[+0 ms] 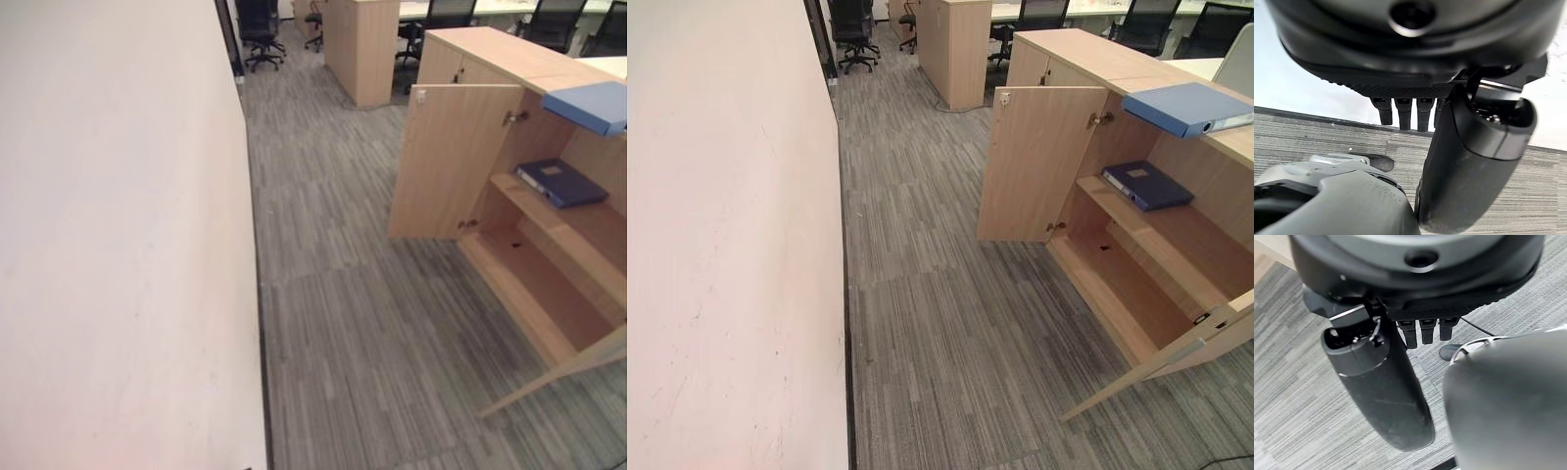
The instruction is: Put the empty folder in the office cabinet
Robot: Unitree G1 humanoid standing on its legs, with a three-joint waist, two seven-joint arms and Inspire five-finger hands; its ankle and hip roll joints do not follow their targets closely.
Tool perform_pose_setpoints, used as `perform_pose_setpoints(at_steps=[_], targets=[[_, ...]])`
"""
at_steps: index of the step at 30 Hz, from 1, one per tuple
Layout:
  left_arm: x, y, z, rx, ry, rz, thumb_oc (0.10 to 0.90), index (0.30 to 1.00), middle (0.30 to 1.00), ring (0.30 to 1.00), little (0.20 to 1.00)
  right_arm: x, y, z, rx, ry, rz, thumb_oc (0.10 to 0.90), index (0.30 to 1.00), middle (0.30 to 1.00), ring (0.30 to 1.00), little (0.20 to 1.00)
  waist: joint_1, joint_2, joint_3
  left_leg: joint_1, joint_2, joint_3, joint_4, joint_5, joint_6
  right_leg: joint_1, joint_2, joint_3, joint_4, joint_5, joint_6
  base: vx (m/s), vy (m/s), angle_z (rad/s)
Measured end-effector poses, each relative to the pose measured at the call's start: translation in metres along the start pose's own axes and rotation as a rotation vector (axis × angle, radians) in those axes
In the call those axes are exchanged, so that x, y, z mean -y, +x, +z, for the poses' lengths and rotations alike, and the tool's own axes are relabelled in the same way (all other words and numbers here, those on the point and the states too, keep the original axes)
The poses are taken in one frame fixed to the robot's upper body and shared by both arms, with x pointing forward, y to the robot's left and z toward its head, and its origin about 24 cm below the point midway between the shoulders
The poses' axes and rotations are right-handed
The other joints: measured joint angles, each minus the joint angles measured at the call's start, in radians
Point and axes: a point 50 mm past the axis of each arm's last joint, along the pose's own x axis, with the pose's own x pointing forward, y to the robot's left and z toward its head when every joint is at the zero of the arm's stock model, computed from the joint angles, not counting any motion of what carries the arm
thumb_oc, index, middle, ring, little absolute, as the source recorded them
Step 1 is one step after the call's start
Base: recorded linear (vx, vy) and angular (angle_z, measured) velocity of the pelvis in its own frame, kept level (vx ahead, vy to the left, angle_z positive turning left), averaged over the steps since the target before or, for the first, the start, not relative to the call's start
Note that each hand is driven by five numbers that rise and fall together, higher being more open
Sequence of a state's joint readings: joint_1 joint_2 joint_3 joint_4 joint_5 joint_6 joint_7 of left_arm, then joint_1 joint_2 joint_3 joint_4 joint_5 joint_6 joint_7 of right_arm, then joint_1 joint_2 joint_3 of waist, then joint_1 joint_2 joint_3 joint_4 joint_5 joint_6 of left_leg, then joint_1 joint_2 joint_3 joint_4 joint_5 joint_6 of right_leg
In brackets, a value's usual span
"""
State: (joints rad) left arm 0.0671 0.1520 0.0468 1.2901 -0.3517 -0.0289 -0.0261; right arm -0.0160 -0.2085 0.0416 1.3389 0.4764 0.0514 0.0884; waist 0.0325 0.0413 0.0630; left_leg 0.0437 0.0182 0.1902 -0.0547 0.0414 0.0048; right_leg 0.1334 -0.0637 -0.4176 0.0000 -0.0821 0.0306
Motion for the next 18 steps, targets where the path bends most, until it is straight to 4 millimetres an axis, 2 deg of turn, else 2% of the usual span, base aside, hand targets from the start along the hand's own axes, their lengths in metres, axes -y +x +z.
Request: perform_pose_setpoints(at_steps=[5, 18], targets=[[-0.002, -0.0003, -0.0035, -0.018, -0.055, 0.0, 0.8, 0.9, 0.9, 0.9, 0.9, 0.0015, -0.0003, -0.0023, -0.007, 0.0, 0.002, 0.8, 0.9, 0.9, 0.9, 0.9, 0.0, -0.006, 0.005, 0.014, -0.001, 0.001, -0.006, 0.0, -0.001, 0.016, 0.002, 0.0, -0.013, 0.001, 0.001, 0.0, 0.0, 0.0], [-0.0025, -0.0004, -0.0051, -0.034, -0.072, -0.014, 0.8, 0.9, 0.9, 0.9, 0.9, 0.0011, -0.0004, -0.0041, -0.025, 0.0, 0.011, 0.8, 0.9, 0.9, 0.9, 0.9, 0.0, -0.012, 0.008, 0.017, -0.001, 0.002, -0.006, 0.0, -0.001, 0.019, 0.002, 0.001, -0.015, 0.003, 0.001, 0.0, -0.002, 0.0]])
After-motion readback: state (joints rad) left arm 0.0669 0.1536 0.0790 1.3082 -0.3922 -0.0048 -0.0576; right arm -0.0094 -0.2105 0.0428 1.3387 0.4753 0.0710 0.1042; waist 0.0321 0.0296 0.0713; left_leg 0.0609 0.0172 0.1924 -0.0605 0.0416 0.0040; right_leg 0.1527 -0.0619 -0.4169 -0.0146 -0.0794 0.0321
